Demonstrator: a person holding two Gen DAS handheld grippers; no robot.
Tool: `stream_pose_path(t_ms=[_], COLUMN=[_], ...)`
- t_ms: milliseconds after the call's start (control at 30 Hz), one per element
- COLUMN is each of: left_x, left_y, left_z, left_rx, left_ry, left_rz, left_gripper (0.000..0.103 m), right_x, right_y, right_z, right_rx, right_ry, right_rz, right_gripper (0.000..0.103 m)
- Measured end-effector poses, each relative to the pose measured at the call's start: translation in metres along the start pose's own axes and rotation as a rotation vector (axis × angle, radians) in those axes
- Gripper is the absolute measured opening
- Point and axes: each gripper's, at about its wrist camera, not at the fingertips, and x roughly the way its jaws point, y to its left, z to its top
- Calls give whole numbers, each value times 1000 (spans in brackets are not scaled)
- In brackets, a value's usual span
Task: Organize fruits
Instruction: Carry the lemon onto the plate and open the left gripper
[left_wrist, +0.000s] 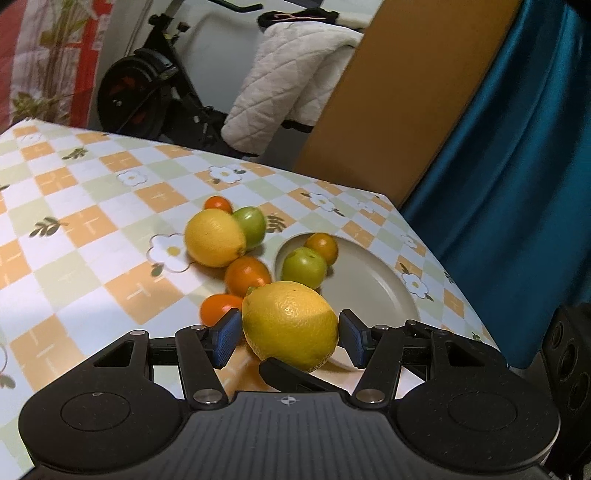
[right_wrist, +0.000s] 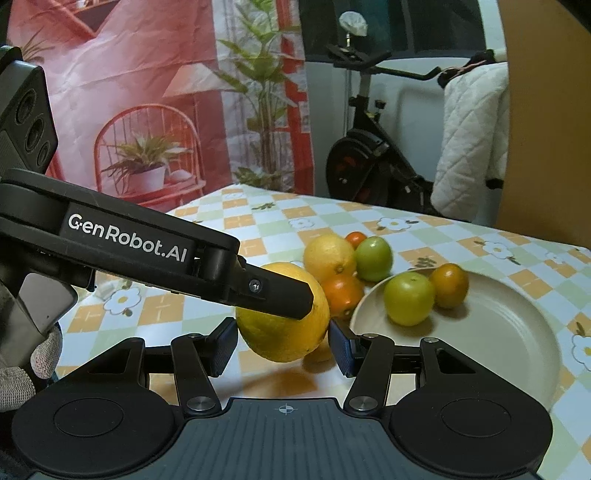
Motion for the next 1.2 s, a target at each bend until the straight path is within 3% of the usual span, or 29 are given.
stream_pose_path(t_ms=[600,1200], left_x=[62,88], left_y=[-34,-35], left_z=[28,27], left_rx=[82,99], left_ry=[70,119], left_rz=[-28,21], left_gripper=[60,60], right_x=[7,29], right_y=[-67,-80], right_z=[-1,-9], right_rx=[159,199], right_ry=[-22,42], right_rz=[-85,-96], right_gripper=[50,50])
